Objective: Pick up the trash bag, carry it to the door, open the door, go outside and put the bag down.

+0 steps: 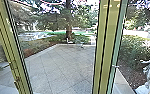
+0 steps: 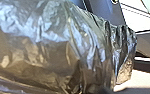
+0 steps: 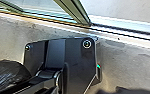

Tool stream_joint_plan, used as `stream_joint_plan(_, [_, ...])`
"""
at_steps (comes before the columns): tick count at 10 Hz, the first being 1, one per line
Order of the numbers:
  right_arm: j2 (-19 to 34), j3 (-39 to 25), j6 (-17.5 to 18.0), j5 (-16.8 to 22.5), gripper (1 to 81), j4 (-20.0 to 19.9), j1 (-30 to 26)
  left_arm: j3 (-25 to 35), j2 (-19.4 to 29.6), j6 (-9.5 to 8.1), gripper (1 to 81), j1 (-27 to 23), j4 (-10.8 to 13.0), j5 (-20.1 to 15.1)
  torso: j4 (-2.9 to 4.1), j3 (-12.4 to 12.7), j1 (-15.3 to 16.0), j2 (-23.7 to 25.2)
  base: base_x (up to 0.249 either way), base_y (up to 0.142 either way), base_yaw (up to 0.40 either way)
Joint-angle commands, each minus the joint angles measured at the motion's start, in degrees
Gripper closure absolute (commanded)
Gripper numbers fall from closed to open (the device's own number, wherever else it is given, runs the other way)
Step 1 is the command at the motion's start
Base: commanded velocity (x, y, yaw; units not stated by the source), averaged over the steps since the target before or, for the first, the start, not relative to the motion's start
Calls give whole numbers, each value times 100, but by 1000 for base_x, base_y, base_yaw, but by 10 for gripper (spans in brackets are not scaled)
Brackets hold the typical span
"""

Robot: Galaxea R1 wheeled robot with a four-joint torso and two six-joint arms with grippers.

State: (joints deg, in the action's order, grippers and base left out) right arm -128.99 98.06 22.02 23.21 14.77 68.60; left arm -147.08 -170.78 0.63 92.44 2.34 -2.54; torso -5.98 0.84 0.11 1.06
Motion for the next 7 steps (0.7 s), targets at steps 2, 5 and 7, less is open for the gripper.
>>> stream_joint_plan(2, [-262,362,22,-273,10,-159,184,30,26,42,811,-257,30,-274,85,0,0,0,0,0,0])
stream_joint_plan(5, [-1113,1221,-66,-747,10,-106,800,-119,8,42,811,-327,3,-248,99,2,-2,0,0,0,0])
stream_joint_plan(7, [-1659,1952,-83,-1222,10,-98,1187,-207,-1,42,811,-371,30,-72,99,2,-2,0,0,0,0])
